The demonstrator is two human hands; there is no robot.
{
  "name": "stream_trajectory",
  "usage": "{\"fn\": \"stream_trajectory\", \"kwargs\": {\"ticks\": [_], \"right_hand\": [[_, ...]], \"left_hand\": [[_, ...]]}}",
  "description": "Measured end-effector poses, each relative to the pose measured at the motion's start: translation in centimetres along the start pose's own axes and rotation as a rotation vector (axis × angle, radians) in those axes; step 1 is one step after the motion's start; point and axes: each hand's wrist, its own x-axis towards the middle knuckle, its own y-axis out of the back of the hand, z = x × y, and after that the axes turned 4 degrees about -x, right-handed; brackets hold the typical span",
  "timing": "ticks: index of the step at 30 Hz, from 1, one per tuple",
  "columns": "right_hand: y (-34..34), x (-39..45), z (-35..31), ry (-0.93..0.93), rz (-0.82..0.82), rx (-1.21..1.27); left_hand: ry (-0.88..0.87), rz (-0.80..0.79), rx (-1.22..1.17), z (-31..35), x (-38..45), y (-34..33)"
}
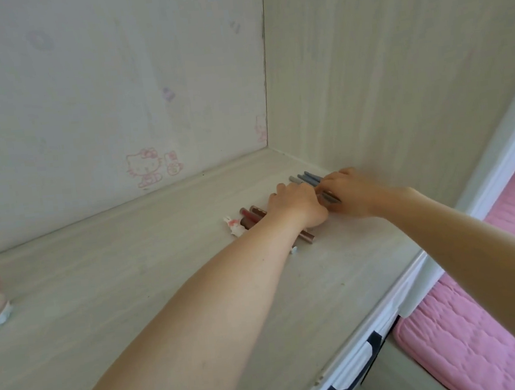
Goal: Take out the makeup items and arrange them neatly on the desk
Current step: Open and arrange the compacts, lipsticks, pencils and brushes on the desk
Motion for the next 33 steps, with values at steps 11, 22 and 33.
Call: {"fn": "stream_trajectory", "kwargs": {"ticks": [11,22,33], "right_hand": [[-0.2,-1.2,0.1,-0.081,0.185,0.237],[3.9,-5.6,-5.0,0.025,0.45,0.408],[6.6,-8.7,-14.3,0.039,0.498,0.463]], "left_hand": [[-0.132,0.156,-0.348,-1.5,-0.8,1.1],[0.076,0.195,-1.276,-3.0,-5.7,4.7],[0.151,0.194,-1.53,-7.6,-15.6,7.8]]}}
